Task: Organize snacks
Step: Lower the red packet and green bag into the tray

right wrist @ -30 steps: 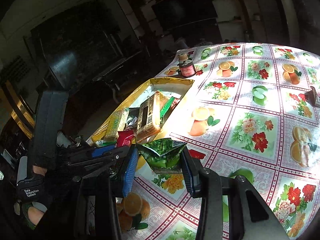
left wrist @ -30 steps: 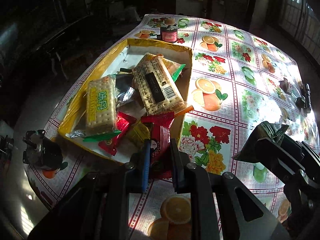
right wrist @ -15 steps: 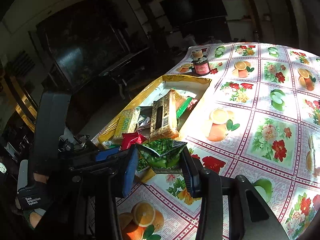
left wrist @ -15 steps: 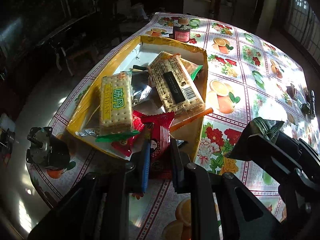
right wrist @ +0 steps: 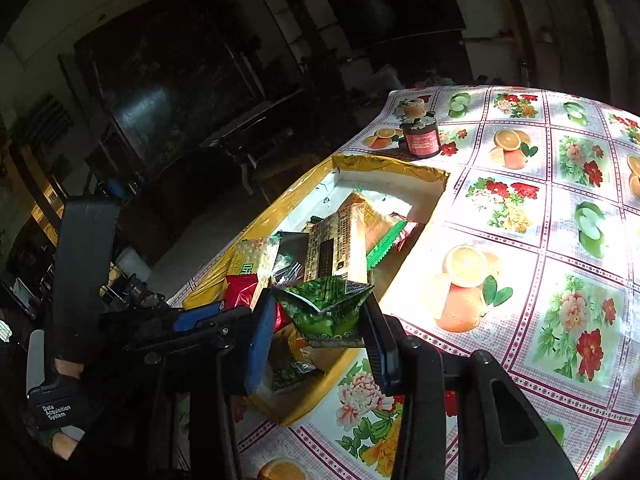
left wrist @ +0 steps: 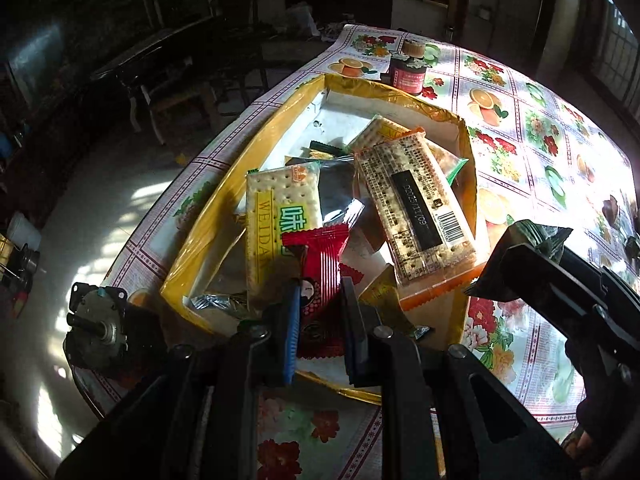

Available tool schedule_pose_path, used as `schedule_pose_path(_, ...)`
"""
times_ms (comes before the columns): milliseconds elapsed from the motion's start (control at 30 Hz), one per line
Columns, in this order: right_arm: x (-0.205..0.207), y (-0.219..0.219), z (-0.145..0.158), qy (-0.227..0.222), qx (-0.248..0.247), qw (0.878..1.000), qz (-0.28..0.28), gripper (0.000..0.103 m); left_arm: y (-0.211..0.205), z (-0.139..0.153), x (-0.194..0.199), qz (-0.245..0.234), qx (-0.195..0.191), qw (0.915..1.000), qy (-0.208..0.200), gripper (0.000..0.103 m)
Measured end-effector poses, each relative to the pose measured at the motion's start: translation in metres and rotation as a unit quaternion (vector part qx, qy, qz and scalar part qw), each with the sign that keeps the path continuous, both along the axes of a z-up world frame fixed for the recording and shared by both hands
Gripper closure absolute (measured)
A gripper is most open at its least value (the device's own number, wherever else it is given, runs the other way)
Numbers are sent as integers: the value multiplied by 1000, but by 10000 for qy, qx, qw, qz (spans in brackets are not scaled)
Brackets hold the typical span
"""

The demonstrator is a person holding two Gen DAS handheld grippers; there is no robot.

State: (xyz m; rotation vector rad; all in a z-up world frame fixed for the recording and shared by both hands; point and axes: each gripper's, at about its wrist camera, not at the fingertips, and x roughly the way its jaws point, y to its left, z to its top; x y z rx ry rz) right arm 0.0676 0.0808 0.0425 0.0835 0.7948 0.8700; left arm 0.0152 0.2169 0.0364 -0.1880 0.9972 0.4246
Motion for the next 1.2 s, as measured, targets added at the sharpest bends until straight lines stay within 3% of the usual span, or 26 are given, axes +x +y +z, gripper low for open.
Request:
schedule_pose_path(300, 26, 31, -11, 105, -124, 9998, 73, 61, 21, 1, 19, 109, 79, 9999, -61, 82)
schedule_pose_path(833, 43, 40, -26, 276, -238, 9992, 147, 63, 24, 1, 30, 100, 129, 9998, -110, 80)
schedule_pose_path(900, 42, 41, -26, 256, -255, 9992, 168, 63, 24, 1, 30, 125, 127, 9998, -92, 63)
schedule_pose_path(1000, 44, 38, -25, 274, -223, 9993, 125, 59, 28, 2, 29, 210, 126, 9996, -114, 49)
schedule_pose_path(1200, 45, 30, -22, 271, -186, 9994, 71, 52, 28, 6, 22, 209, 133, 9995, -194, 37)
